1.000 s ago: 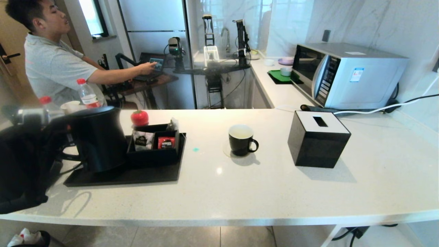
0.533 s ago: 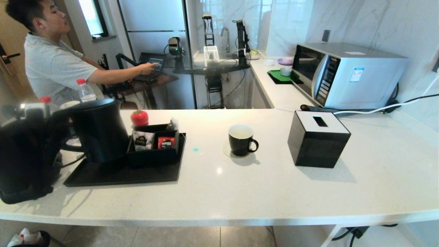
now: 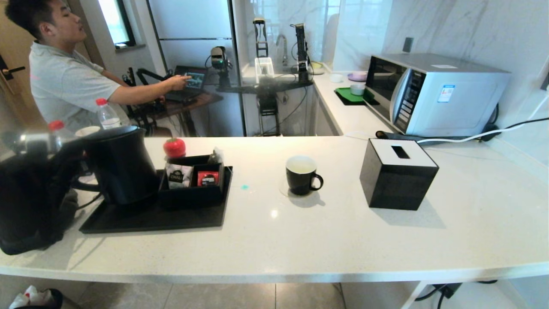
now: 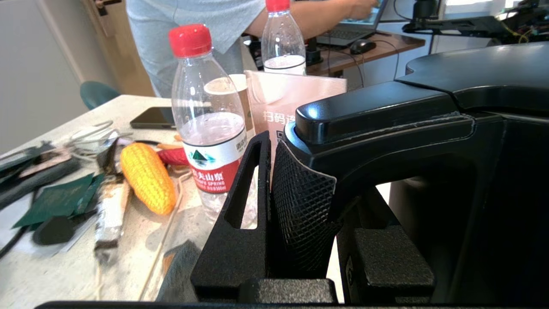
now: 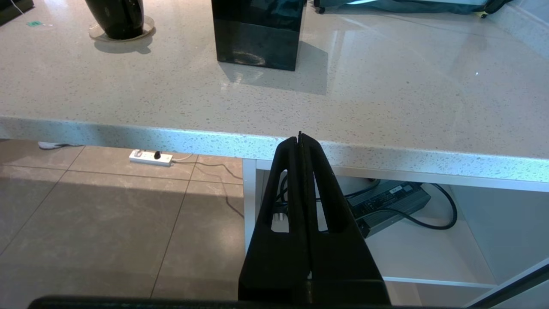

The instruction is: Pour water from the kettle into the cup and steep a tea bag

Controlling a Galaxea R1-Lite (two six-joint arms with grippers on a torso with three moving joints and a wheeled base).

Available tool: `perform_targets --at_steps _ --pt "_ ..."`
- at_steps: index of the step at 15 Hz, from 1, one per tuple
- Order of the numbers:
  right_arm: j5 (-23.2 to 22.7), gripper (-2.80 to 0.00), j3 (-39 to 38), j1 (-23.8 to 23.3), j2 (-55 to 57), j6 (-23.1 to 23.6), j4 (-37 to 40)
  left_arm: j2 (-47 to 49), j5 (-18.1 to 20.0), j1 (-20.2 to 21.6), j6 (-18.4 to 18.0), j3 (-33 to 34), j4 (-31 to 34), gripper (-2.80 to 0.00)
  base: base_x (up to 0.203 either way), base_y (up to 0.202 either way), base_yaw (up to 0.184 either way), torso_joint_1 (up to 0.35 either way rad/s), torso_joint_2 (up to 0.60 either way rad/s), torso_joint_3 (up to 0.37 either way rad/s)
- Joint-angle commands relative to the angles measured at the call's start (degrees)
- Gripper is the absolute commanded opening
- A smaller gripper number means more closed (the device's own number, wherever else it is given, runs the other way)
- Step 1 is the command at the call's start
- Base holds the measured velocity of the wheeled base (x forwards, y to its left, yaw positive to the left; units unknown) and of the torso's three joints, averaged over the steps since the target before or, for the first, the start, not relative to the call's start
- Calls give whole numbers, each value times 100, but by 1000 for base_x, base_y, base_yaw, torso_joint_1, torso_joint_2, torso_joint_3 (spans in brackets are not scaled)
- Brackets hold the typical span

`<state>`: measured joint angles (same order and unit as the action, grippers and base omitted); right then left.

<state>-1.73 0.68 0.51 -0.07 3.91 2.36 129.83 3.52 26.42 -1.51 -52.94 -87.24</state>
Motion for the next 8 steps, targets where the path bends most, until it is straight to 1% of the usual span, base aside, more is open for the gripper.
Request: perform_targets --at_steps 1,3,8 --pt "-3 -280 2 2 7 4 1 291 152 112 9 -282 -272 -280 0 0 0 0 0 0" --pt "-3 -280 2 2 7 4 1 376 316 144 11 -375 -272 -280 0 0 0 0 0 0" --pt "-3 -280 2 2 7 4 1 360 310 83 5 -271 -272 -280 0 0 0 0 0 0"
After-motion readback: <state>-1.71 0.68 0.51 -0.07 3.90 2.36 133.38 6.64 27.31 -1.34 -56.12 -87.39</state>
